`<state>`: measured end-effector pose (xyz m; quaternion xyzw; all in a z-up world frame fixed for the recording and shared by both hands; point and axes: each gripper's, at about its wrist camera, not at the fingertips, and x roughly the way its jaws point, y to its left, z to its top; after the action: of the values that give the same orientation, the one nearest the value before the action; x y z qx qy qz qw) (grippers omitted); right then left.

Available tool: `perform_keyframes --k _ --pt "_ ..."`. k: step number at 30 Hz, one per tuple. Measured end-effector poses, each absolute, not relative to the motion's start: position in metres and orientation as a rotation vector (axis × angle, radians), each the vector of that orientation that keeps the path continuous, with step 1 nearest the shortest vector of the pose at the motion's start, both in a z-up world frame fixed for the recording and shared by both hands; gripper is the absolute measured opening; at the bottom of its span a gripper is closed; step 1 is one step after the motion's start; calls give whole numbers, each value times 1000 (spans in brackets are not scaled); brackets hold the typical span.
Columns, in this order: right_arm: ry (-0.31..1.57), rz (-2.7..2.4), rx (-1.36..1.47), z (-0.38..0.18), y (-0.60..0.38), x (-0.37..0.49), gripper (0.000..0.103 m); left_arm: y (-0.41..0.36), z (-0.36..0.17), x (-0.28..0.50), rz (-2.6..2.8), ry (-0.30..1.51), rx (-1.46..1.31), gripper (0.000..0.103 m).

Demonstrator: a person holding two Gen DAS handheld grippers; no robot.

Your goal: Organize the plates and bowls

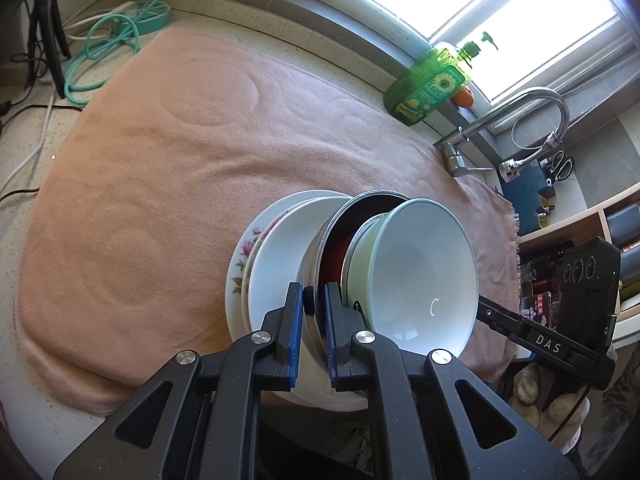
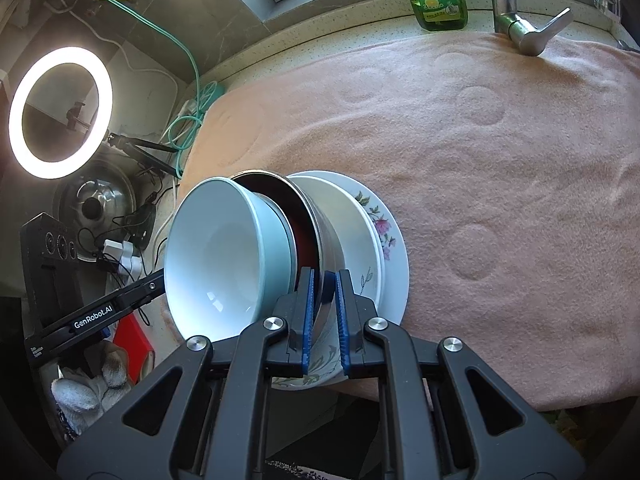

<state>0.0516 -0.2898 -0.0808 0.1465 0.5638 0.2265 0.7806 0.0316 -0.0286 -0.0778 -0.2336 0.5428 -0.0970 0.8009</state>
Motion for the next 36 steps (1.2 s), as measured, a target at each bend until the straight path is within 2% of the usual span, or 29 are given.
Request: perform_keyframes --k 4,6,7,8,10,17,19,21,26,27,29,31,34,36 --pt "1208 487 314 -78 -289 51 12 -27 -76 32 -202 1151 -502 7" --pt "1198 484 302 -76 -289 50 14 -26 -73 31 -190 1144 -487 11" --pt "1194 480 298 -75 -289 50 19 -24 -72 31 -189 1141 -487 12" --pt "1189 478 296 -74 -289 49 28 -23 -72 30 -184 1140 -487 11" --pt "1180 463 283 -72 -291 49 37 -21 -71 29 -178 1138 -483 12" --pt "1159 454 259 -68 -294 45 46 -19 -68 24 -161 1135 -460 12" --pt "1156 454 245 -66 -294 43 46 -19 -67 22 -159 1135 -455 19" --pt "1147 449 228 -65 -293 41 48 -20 -66 19 -157 1131 -442 21" --pt "1117 440 220 -59 -298 35 61 -23 -63 12 -154 1128 -416 22" --pt "1108 441 218 -57 -299 33 63 -25 -61 10 -154 1125 -402 25" --pt "1090 446 212 -54 -300 30 72 -29 -58 6 -156 1113 -375 41" --pt "1076 448 194 -51 -300 26 75 -32 -54 2 -152 1099 -352 47" --pt "1050 444 146 -45 -299 18 75 -36 -49 -3 -138 1076 -312 64" --pt "1028 442 111 -40 -298 11 75 -39 -45 -7 -123 1061 -277 65"
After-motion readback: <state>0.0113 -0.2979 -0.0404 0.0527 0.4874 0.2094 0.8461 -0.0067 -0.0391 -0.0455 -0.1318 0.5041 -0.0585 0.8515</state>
